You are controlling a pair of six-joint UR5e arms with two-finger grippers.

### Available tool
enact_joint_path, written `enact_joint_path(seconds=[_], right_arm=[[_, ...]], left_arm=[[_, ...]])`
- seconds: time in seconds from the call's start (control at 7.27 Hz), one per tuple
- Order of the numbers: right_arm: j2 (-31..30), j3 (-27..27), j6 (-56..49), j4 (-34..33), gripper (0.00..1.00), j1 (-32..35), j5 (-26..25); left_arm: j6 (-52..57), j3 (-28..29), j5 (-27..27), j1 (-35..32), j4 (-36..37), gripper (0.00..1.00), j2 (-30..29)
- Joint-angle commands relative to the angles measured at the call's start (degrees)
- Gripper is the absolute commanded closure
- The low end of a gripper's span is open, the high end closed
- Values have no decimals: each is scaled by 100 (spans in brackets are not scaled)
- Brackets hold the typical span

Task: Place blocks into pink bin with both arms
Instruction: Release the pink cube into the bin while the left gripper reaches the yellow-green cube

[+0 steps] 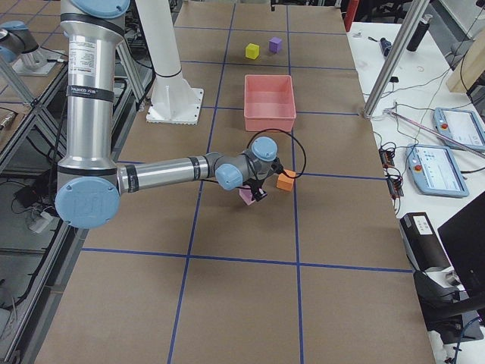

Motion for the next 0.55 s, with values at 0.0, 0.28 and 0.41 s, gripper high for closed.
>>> enact_joint_path(seconds=[0.0, 0.28, 0.41], right_arm=[[724, 246, 1868, 6, 100, 62, 143], [1689, 370, 4251, 6, 100, -601, 30], [2190, 318, 5070, -12, 100, -1146, -345]], left_arm=[[-649, -413, 344, 1057, -282, 9, -143], [-623, -554, 642, 1525, -369, 1, -109], [-588, -546, 775, 1544, -579, 1, 65]])
